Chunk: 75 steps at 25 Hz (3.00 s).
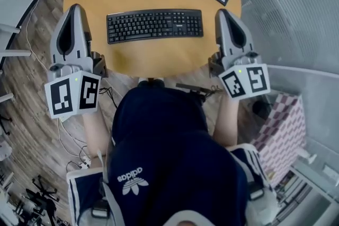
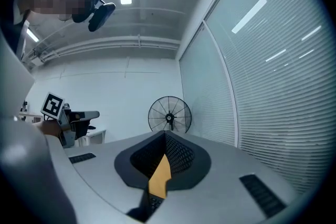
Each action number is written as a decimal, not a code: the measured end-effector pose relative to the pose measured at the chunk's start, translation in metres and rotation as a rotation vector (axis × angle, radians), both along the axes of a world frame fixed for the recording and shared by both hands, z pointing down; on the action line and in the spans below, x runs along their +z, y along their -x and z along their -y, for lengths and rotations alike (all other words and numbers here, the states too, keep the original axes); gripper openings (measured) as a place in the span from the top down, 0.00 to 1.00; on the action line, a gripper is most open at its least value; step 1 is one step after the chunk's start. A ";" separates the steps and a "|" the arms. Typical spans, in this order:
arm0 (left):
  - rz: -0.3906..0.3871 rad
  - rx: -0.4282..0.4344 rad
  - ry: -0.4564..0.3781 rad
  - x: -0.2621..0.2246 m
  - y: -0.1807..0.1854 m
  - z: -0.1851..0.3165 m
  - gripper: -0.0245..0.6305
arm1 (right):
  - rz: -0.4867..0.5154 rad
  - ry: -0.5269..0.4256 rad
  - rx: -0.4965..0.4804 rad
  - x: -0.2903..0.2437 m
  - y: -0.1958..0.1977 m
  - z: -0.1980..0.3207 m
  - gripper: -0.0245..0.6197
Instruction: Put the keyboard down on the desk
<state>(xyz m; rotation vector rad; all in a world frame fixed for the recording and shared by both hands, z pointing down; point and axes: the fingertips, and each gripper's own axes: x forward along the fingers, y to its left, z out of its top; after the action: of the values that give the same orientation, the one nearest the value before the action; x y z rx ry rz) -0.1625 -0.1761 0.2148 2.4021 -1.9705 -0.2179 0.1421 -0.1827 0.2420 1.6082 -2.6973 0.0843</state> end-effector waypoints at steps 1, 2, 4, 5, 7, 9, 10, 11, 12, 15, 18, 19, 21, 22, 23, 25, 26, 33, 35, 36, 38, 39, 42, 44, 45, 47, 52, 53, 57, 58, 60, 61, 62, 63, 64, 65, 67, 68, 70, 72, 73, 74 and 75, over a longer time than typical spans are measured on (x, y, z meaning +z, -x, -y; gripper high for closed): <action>0.007 -0.004 -0.008 -0.002 -0.001 -0.006 0.96 | -0.003 -0.005 -0.003 -0.002 0.000 -0.005 0.96; 0.014 -0.009 -0.013 -0.003 -0.003 -0.012 0.96 | -0.003 -0.010 -0.007 -0.003 0.001 -0.011 0.96; 0.026 -0.013 -0.016 -0.002 -0.005 -0.022 0.96 | -0.001 -0.016 -0.013 -0.005 0.003 -0.022 0.96; 0.028 -0.012 -0.013 0.000 -0.007 -0.026 0.96 | 0.002 -0.018 -0.015 -0.005 0.004 -0.027 0.96; 0.029 -0.004 -0.005 0.003 -0.011 -0.032 0.96 | 0.011 -0.016 -0.019 -0.004 0.005 -0.038 0.96; 0.040 0.005 0.001 0.006 -0.017 -0.037 0.96 | 0.019 -0.008 -0.020 -0.002 0.005 -0.047 0.96; 0.049 0.011 0.003 0.006 -0.020 -0.040 0.96 | 0.017 -0.001 -0.021 0.000 0.005 -0.051 0.96; 0.058 0.017 0.005 0.007 -0.023 -0.043 0.96 | 0.014 0.006 -0.025 0.002 0.006 -0.056 0.96; 0.065 0.026 0.007 0.008 -0.027 -0.046 0.96 | 0.010 0.013 -0.032 0.004 0.006 -0.061 0.96; 0.065 0.056 0.019 0.014 -0.038 -0.052 0.96 | 0.018 0.027 -0.054 0.009 0.007 -0.073 0.96; 0.058 0.076 0.035 0.020 -0.046 -0.058 0.96 | 0.010 0.025 -0.062 0.012 0.008 -0.081 0.96; 0.057 0.079 0.041 0.022 -0.048 -0.060 0.96 | 0.007 0.027 -0.060 0.013 0.007 -0.083 0.96; 0.056 0.085 0.052 0.026 -0.050 -0.062 0.96 | 0.006 0.035 -0.052 0.017 0.005 -0.086 0.96; 0.058 0.088 0.055 0.029 -0.052 -0.063 0.96 | 0.004 0.040 -0.047 0.019 0.004 -0.087 0.96; 0.061 0.090 0.058 0.031 -0.052 -0.064 0.96 | 0.001 0.046 -0.042 0.022 0.003 -0.088 0.96; 0.071 0.095 0.059 0.034 -0.053 -0.066 0.96 | 0.002 0.062 -0.031 0.029 0.002 -0.090 0.96; 0.075 0.098 0.058 0.035 -0.053 -0.068 0.96 | 0.007 0.073 -0.027 0.033 0.002 -0.092 0.96; 0.099 0.144 0.058 0.044 -0.065 -0.083 0.96 | 0.065 0.143 0.009 0.054 -0.005 -0.101 0.96; 0.094 0.143 0.069 0.049 -0.066 -0.086 0.96 | 0.056 0.149 0.002 0.056 -0.005 -0.101 0.96; 0.089 0.143 0.077 0.051 -0.066 -0.087 0.96 | 0.050 0.149 -0.001 0.056 -0.005 -0.101 0.96; 0.082 0.144 0.099 0.057 -0.066 -0.087 0.96 | 0.039 0.149 -0.001 0.055 -0.006 -0.101 0.96; 0.079 0.146 0.111 0.059 -0.066 -0.087 0.96 | 0.035 0.150 0.000 0.055 -0.007 -0.102 0.96; 0.071 0.147 0.128 0.062 -0.066 -0.088 0.96 | 0.012 0.155 0.001 0.057 -0.010 -0.104 0.96; 0.069 0.145 0.127 0.061 -0.065 -0.090 0.96 | -0.011 0.155 0.006 0.057 -0.013 -0.107 0.96; 0.069 0.144 0.127 0.061 -0.065 -0.090 0.96 | -0.018 0.154 0.010 0.057 -0.014 -0.107 0.96; 0.070 0.144 0.126 0.060 -0.063 -0.090 0.96 | -0.020 0.153 0.017 0.056 -0.015 -0.107 0.96; 0.074 0.139 0.124 0.059 -0.059 -0.092 0.96 | -0.030 0.146 0.018 0.051 -0.017 -0.108 0.96; 0.074 0.138 0.123 0.058 -0.059 -0.092 0.96 | -0.032 0.146 0.018 0.050 -0.017 -0.108 0.96; 0.075 0.137 0.124 0.057 -0.059 -0.092 0.96 | -0.031 0.146 0.014 0.050 -0.015 -0.109 0.96; 0.076 0.137 0.124 0.057 -0.059 -0.091 0.96 | -0.030 0.146 0.012 0.050 -0.015 -0.108 0.96; 0.077 0.136 0.124 0.059 -0.059 -0.089 0.96 | -0.031 0.147 0.010 0.052 -0.014 -0.106 0.96; 0.077 0.136 0.125 0.060 -0.058 -0.088 0.96 | -0.033 0.148 0.009 0.052 -0.013 -0.104 0.96; 0.077 0.135 0.125 0.061 -0.058 -0.087 0.96 | -0.036 0.148 0.009 0.053 -0.013 -0.103 0.96; 0.077 0.134 0.125 0.061 -0.058 -0.086 0.96 | -0.042 0.147 0.008 0.054 -0.013 -0.102 0.96; 0.077 0.133 0.125 0.062 -0.058 -0.086 0.96 | -0.051 0.145 0.009 0.055 -0.013 -0.102 0.96; 0.077 0.133 0.125 0.062 -0.058 -0.085 0.96 | -0.058 0.145 0.011 0.055 -0.013 -0.101 0.96; 0.077 0.133 0.126 0.063 -0.058 -0.085 0.96 | -0.060 0.149 0.017 0.056 -0.014 -0.101 0.96; 0.076 0.133 0.128 0.063 -0.057 -0.085 0.96 | -0.058 0.152 0.019 0.056 -0.014 -0.101 0.96; 0.076 0.134 0.128 0.061 -0.056 -0.084 0.96 | -0.059 0.154 0.020 0.055 -0.012 -0.100 0.96; 0.076 0.132 0.126 0.060 -0.055 -0.083 0.96 | -0.063 0.155 0.019 0.054 -0.011 -0.099 0.96; 0.075 0.131 0.126 0.060 -0.055 -0.082 0.96 | -0.066 0.156 0.018 0.054 -0.011 -0.098 0.96; 0.075 0.130 0.127 0.060 -0.056 -0.081 0.96 | -0.068 0.157 0.017 0.055 -0.011 -0.097 0.96; 0.076 0.129 0.128 0.061 -0.056 -0.080 0.96 | -0.069 0.159 0.016 0.057 -0.011 -0.097 0.96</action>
<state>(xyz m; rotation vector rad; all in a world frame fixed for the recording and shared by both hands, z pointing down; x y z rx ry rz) -0.1060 -0.0962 0.2759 2.4771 -1.7888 0.0023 0.1532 -0.0861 0.2985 1.5580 -2.5554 0.2324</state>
